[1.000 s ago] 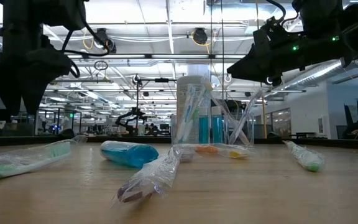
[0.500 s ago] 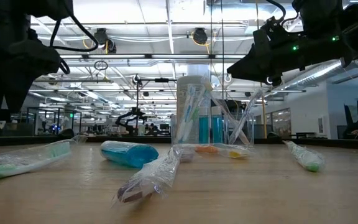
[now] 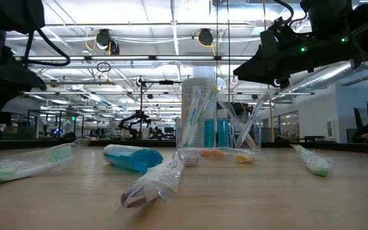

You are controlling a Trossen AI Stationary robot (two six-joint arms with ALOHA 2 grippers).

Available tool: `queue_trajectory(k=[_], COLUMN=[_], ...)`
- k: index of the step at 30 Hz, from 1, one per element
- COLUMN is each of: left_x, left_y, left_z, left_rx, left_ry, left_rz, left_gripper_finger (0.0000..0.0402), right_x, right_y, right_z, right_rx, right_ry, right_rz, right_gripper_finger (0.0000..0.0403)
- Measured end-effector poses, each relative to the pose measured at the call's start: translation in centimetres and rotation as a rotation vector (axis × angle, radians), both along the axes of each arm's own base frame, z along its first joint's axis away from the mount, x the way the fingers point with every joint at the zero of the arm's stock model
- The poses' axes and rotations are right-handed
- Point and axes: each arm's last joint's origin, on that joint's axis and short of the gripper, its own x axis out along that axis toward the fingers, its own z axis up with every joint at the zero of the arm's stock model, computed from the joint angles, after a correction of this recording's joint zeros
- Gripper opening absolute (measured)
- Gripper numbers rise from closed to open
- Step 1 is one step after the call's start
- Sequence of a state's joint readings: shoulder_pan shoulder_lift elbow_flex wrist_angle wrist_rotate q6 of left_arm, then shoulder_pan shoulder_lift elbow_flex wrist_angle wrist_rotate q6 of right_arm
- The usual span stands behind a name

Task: Pick & Place toothbrushing station
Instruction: Put the left orange toothbrush into the transparent organizer

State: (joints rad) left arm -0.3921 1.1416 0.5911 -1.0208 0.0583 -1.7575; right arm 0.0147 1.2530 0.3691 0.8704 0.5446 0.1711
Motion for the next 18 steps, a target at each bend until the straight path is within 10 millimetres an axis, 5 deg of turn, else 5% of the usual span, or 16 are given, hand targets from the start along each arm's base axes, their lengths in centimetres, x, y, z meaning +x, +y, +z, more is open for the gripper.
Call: queue_trajectory(k=[10,18], left_x=[-0.6,-0.4], left_y=[-0.3,-1.2], left_z=[0.2,-0.8], left_rx=[0.064,0.038], left_ry=[-0.082,0.01], left_rz=[0.121,0.232], left_gripper_finger=[0.0255,0.0255], right_x=[0.0,0.0], right_y=[0.0,0.0], right_z=[0.0,0.0], right_rx=[0.0,0.0], right_ry=[0.0,0.0], right_rz=[0.0,0.0], right_gripper_finger=[0.0141,0.014])
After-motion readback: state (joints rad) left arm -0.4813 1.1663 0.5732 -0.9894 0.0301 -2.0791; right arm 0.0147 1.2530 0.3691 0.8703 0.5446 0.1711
